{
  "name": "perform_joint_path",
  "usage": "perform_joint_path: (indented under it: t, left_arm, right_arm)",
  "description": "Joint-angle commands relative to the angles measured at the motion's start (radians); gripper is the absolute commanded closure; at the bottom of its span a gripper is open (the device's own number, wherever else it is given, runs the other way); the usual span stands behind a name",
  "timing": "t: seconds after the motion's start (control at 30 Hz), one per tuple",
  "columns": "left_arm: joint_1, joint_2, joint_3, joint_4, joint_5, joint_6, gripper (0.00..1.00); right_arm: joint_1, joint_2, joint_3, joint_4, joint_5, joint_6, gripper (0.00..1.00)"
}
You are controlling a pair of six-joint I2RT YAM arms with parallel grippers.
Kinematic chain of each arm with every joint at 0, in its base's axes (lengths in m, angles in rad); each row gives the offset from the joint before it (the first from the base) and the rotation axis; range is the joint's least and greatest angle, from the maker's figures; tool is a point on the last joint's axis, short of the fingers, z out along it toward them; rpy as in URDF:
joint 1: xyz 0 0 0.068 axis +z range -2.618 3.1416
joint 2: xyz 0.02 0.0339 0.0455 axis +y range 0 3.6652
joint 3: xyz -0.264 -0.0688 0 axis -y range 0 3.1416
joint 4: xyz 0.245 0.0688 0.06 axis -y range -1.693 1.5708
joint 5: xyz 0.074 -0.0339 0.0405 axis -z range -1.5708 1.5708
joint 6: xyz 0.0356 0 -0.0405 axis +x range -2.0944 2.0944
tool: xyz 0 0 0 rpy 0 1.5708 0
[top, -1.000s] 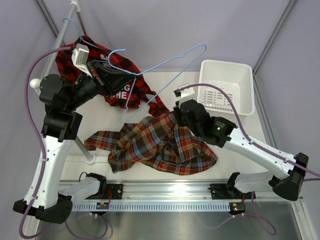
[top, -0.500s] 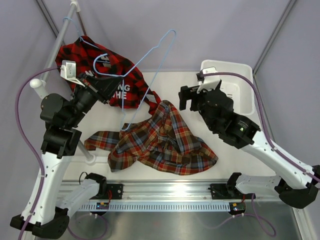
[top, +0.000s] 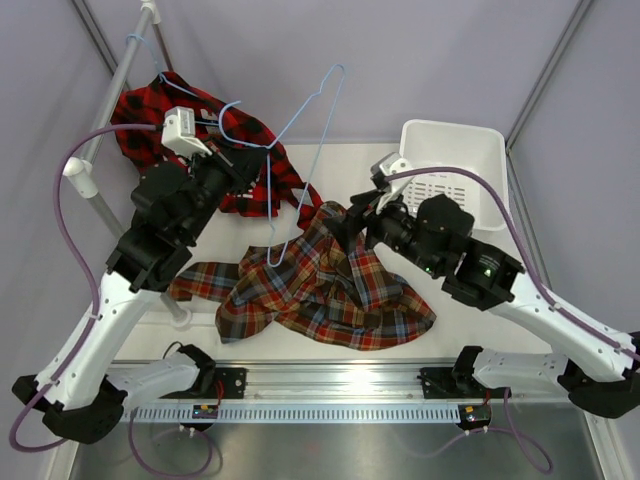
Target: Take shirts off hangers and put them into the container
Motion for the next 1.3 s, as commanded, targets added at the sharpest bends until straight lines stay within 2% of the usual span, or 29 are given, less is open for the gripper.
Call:
perform_joint_path:
  t: [0.0,0.2,0.5,0.77,1.27]
  left_arm:
    - [-0.063,0.025,0.075,-0.018,-0.259,0.004,1.0]
    - [-0.197,0.122,0.18,-0.057,-0.472,0.03,1.0]
    - [-0.31,0.251,0.332,-0.137,-0.629,0.044,1.0]
    - [-0.356,0.261,0.336,-0.156,-0.692,0.05,1.0]
    - [-0.358,0.24,0.34,-0.156,-0.617,0.076,1.0]
  right_arm:
    - [0.041,0.047,0.063,0.052,-0.016,-0.014,0.23]
    - [0.158,0.149,0.114,0.06,0.184,-0.051,0.24]
    - [0.25,0.216,0.098,0.121,0.387,-0.139,0.24]
    - [0.276,0.27,0.129,0.166,0.481,-0.22,0.24]
    - [0.276,0.345,0.155,0.207,0.51,-0.241,0.26]
